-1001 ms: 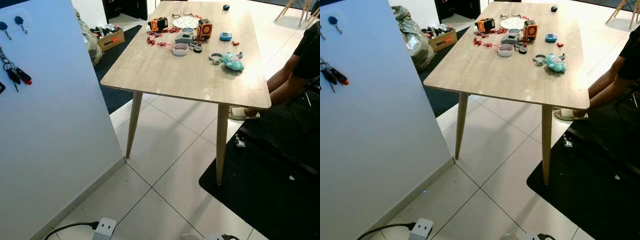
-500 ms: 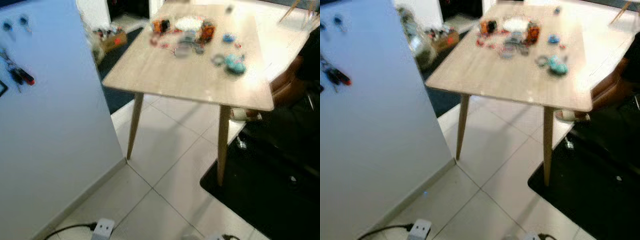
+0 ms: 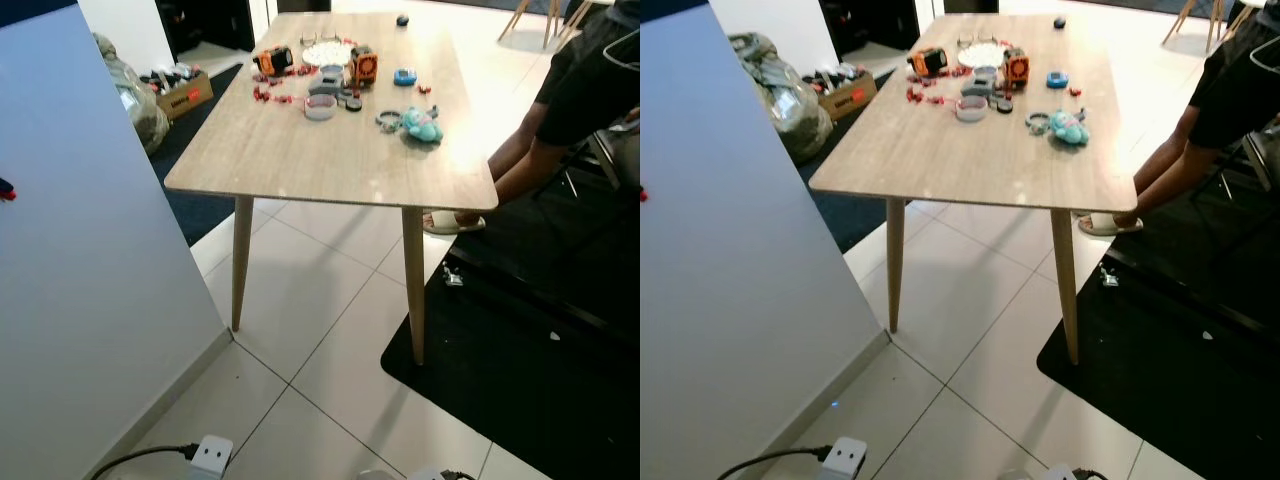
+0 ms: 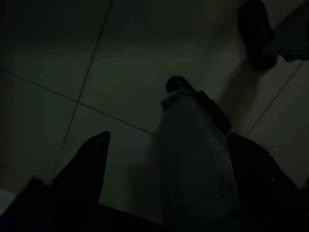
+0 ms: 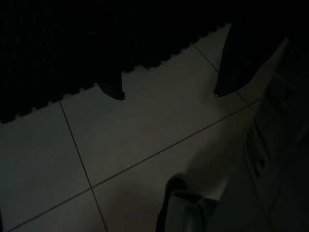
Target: Hang keys on a hook
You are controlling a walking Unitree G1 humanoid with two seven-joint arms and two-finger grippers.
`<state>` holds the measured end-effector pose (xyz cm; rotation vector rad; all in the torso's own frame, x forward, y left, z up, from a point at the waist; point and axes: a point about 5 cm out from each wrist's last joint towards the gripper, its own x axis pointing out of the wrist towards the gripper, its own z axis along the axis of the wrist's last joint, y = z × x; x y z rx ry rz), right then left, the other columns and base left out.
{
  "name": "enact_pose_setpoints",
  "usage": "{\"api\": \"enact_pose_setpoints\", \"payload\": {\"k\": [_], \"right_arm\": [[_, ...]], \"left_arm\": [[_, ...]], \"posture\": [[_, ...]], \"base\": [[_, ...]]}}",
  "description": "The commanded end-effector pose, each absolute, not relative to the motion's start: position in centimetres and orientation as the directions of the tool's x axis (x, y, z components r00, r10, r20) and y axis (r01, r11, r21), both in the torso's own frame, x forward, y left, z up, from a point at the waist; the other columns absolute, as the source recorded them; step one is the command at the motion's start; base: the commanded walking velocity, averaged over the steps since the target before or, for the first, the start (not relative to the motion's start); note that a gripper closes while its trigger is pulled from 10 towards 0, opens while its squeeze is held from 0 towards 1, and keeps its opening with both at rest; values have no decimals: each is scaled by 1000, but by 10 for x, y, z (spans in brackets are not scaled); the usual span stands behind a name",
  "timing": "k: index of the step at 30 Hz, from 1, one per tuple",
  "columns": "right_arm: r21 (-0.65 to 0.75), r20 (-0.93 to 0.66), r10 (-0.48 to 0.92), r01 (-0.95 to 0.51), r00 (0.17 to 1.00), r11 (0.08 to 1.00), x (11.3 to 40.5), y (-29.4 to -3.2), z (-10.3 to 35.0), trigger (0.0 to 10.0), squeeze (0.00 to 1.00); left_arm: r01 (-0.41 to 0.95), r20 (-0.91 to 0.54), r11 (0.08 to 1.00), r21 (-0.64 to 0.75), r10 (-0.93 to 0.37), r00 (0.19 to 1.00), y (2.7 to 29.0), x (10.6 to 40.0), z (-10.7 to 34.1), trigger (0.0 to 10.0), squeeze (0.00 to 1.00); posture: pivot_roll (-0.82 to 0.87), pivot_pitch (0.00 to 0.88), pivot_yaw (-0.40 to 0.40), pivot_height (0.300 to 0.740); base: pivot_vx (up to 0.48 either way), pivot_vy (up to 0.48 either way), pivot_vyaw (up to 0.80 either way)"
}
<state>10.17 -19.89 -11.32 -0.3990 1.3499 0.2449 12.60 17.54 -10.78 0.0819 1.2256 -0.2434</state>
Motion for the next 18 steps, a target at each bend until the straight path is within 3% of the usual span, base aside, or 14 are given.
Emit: {"api": "enact_pose_setpoints", "payload": {"k": [1,18], "right_arm": [[-125,-979,-48,-404,196,906,99,-196,-114,10000,0],[-131,-974,-44,-389,224,912,100,-195,-114,10000,0]], "left_arm": [[232,-949,970,-68,-135,286,177,118,-110,10000,0],[236,-951,970,-66,-133,280,178,117,-110,10000,0]], "posture": [[-134,79,92,740],[-133,83,95,740]], "base": [[0,0,0],[0,0,0]]}}
